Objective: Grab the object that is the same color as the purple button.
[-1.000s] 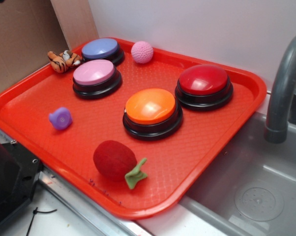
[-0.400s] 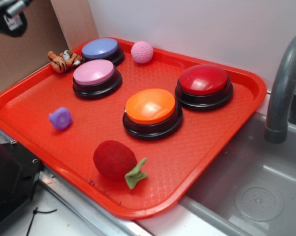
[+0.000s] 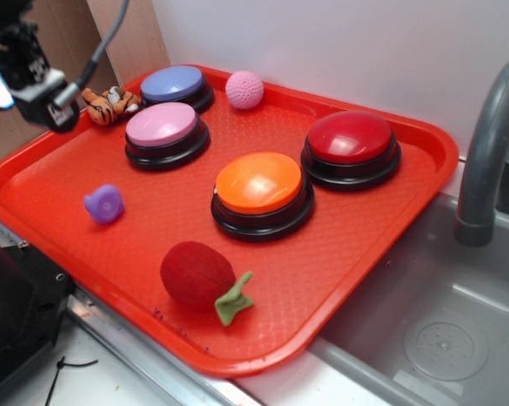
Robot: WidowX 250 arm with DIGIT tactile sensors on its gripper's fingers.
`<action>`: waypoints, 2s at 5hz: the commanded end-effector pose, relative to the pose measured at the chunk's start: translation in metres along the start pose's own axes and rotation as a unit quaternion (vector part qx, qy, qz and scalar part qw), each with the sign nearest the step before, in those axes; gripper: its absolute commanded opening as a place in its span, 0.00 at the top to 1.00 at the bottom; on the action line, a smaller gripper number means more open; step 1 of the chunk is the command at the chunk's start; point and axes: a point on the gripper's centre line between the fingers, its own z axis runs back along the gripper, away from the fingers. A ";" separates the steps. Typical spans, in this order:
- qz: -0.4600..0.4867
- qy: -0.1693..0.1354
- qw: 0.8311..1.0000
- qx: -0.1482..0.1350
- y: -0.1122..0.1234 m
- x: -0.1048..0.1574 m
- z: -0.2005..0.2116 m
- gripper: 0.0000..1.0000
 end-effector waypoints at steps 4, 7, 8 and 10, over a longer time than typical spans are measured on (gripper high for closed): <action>0.028 0.051 0.997 0.043 0.007 0.021 -0.109 0.00; 0.047 0.091 0.994 0.040 0.009 0.027 -0.105 1.00; 0.049 0.110 0.992 0.037 0.008 0.030 -0.077 1.00; 0.055 0.110 0.992 0.030 -0.001 0.025 0.000 1.00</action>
